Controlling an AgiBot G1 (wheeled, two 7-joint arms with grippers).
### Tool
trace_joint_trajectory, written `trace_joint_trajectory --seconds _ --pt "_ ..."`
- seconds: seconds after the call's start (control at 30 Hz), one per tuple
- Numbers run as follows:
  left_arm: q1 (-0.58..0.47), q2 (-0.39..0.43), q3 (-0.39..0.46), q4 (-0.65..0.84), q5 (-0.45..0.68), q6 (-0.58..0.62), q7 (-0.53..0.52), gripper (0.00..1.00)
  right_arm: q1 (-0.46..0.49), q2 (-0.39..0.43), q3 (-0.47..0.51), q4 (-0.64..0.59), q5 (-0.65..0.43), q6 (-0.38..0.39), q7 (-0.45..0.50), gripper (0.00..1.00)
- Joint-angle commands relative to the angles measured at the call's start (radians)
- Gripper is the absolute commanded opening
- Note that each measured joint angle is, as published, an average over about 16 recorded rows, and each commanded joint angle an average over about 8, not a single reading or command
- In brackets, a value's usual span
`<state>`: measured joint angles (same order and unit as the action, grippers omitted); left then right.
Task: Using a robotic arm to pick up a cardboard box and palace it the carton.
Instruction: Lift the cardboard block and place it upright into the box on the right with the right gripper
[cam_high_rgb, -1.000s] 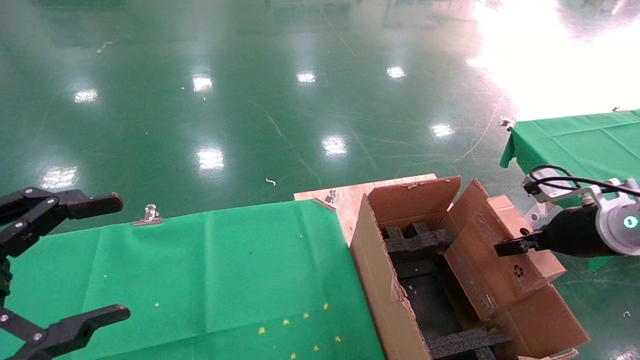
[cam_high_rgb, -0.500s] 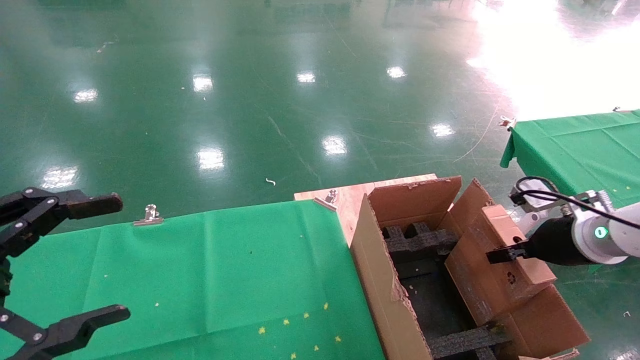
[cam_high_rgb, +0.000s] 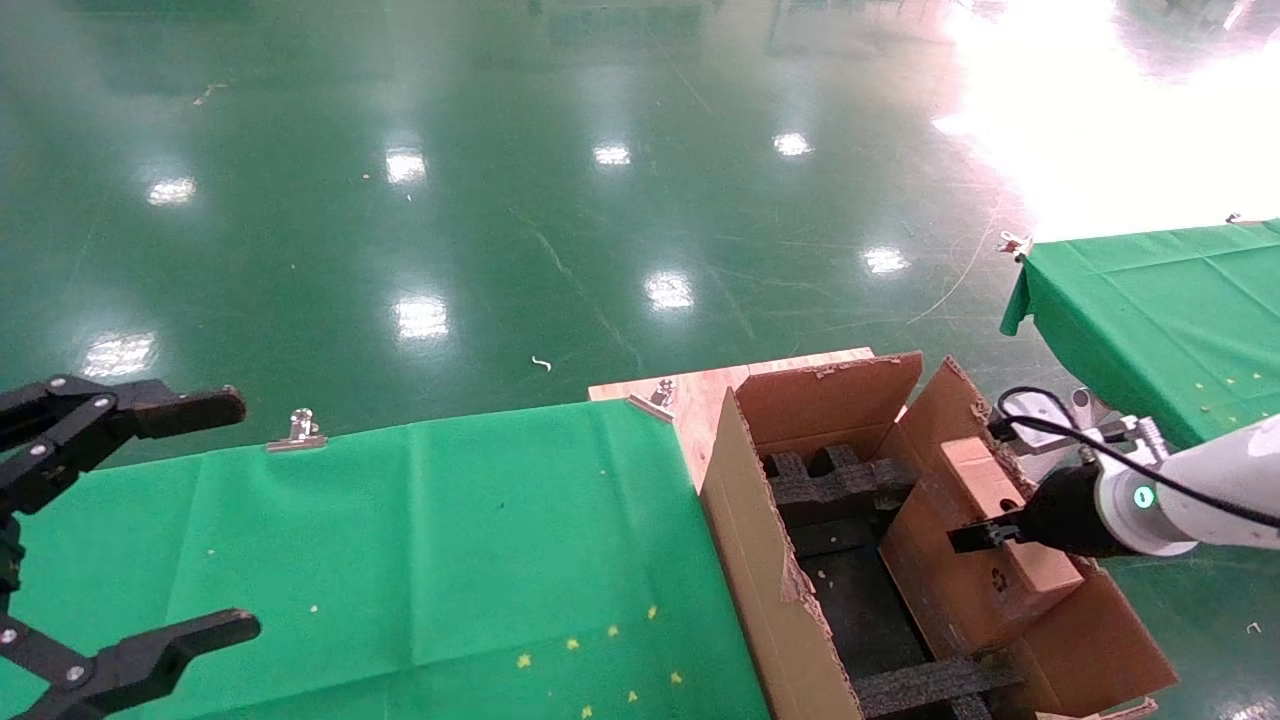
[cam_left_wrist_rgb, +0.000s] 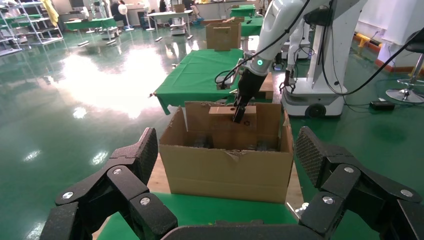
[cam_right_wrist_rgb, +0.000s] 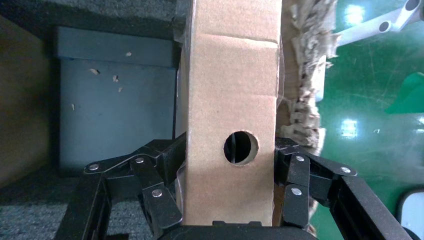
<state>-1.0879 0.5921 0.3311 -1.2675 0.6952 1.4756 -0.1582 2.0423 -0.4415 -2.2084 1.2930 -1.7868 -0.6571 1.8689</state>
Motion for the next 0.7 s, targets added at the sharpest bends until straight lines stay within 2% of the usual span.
trace_joint_trajectory --seconds 0.03,0.37,0.7 --pt "0.0 0.0 0.0 0.0 0.0 0.0 0.0 1.0 -0.018 -0.009 -0.004 -0.008 -0.006 0.016 0.013 0.0" --pt "0.0 0.0 0.0 0.0 0.0 0.0 0.0 1.0 -0.106 -0.059 -0.014 -0.071 0.017 0.076 0.027 0.0" --pt "0.0 0.0 0.0 0.0 0.0 0.0 0.0 1.0 -0.197 -0.118 -0.019 -0.154 0.072 0.125 -0.009 0.0"
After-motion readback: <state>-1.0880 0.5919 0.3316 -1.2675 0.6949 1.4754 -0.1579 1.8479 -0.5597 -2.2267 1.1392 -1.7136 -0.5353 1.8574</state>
